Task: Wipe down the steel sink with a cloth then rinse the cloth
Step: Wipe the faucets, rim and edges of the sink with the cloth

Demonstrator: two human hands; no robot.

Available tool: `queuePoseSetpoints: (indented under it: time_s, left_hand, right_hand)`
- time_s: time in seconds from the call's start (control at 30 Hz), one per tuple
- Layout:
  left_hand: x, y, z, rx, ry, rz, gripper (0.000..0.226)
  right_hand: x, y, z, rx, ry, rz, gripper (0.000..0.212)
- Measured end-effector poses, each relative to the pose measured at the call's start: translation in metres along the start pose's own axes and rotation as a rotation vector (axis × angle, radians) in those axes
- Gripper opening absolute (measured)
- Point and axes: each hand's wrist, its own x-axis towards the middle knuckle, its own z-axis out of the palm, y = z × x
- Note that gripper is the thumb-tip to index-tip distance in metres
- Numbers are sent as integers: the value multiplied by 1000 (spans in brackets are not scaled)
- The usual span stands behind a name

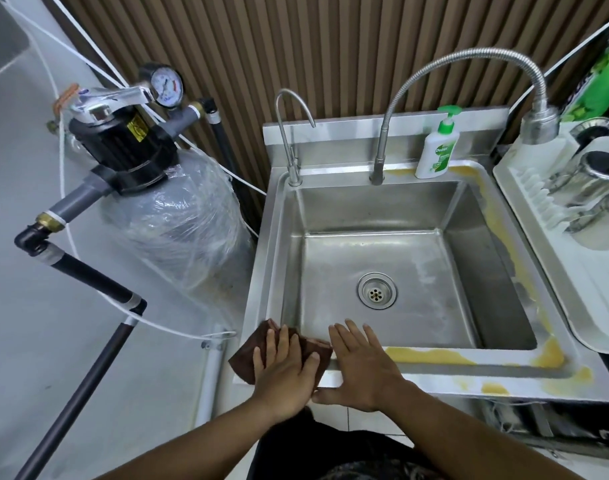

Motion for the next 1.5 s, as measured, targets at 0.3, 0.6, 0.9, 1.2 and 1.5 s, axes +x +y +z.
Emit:
queuePoseSetpoints:
  time_s: [0.3, 0.6, 0.9, 1.2, 1.5]
  left_hand:
    - [5, -41, -17, 273, 296, 472, 65]
    - [0, -37, 12, 396, 302, 457, 69]
    - [1, -1, 28, 404, 288, 402, 75]
    - [3, 27, 35, 314, 304, 440, 90]
    - [9, -22, 13, 469, 303, 716, 61]
  right_hand:
    - [-13, 8, 0, 41, 125, -39, 102]
    - [-18, 11, 1, -52, 247, -148, 78]
    - [-29, 28, 3, -167, 340, -109, 52]
    - [-43, 58, 13, -240, 494, -61, 47]
    - [-33, 33, 19, -179, 517, -215, 57]
